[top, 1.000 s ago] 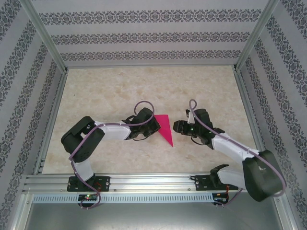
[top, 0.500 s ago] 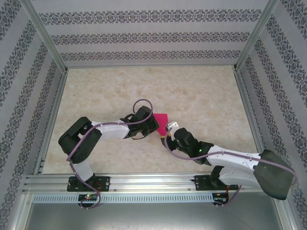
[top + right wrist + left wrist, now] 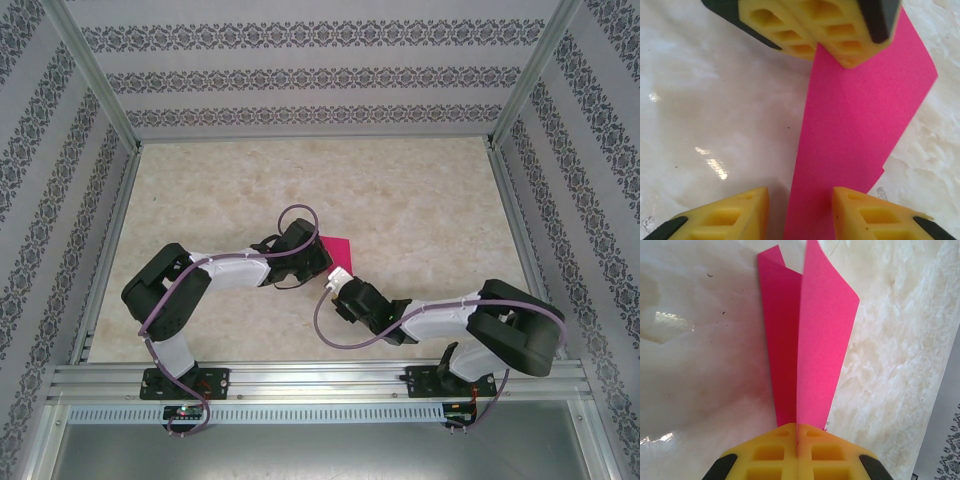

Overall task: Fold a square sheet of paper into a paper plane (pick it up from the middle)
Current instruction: Fold the wing for the fifth time at the center of the table.

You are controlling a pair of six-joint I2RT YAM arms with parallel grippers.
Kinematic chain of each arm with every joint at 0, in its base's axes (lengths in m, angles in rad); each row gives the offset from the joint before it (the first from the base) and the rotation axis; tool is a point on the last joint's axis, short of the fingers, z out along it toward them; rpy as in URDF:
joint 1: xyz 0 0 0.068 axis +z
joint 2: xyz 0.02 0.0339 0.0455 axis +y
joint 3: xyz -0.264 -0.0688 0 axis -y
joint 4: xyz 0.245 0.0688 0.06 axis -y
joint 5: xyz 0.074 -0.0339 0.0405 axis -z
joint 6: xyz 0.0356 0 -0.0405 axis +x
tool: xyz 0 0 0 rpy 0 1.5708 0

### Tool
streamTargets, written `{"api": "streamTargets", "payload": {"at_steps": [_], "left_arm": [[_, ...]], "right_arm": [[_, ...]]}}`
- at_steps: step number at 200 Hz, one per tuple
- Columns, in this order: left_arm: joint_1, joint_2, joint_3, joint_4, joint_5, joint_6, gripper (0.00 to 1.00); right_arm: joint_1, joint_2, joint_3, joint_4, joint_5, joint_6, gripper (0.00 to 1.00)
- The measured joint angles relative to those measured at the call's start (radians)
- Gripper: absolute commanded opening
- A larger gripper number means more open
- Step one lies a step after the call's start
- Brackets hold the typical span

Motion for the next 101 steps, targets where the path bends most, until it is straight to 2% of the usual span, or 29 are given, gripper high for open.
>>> {"api": "streamTargets", "payload": {"at_steps": [101], "left_arm": [[0.012,0.000,0.014,-0.035,0.014,0.017,0.01]], "right_arm": [[0.014,0.109,0.030,0.137,0.085,-0.089,0.21]]}}
